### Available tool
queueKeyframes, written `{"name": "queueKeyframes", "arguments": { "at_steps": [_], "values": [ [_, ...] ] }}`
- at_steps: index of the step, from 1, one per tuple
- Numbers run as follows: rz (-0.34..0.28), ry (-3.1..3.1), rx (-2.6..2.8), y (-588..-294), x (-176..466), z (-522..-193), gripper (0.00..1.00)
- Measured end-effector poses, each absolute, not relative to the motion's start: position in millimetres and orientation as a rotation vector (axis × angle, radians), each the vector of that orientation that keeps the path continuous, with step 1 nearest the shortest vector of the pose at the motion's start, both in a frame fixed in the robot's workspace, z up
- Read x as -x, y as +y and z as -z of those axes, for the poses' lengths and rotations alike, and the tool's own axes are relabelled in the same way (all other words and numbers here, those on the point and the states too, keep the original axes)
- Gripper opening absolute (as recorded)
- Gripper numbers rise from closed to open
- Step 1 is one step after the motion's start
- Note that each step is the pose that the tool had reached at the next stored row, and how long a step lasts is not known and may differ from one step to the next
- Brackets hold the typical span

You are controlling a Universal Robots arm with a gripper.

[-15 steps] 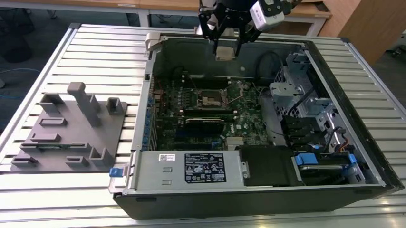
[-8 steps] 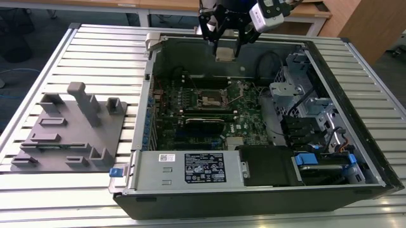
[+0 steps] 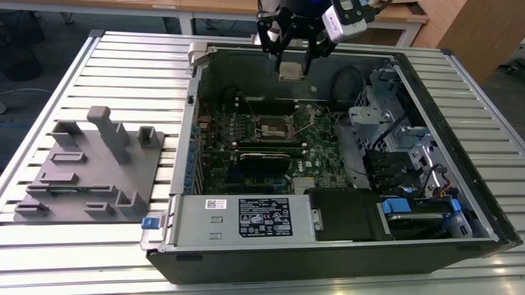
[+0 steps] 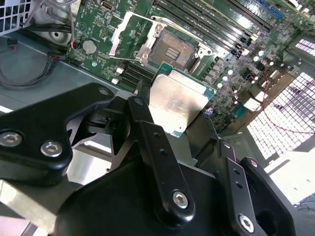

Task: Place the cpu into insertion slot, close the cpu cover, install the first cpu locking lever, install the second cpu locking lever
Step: 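Place the cpu into insertion slot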

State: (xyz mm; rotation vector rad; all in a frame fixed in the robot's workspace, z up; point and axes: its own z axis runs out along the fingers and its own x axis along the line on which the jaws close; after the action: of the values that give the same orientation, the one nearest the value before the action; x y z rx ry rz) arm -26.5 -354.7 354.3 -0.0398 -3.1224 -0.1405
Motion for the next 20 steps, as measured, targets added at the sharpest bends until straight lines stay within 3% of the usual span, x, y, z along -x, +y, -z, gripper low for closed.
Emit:
{"name": "queueKeyframes", "arguments": {
  "at_steps": [20],
  "values": [
    [0.140, -3.122, 0.040, -354.7, 26.5, -346.2, 0.54]
  ]
}}
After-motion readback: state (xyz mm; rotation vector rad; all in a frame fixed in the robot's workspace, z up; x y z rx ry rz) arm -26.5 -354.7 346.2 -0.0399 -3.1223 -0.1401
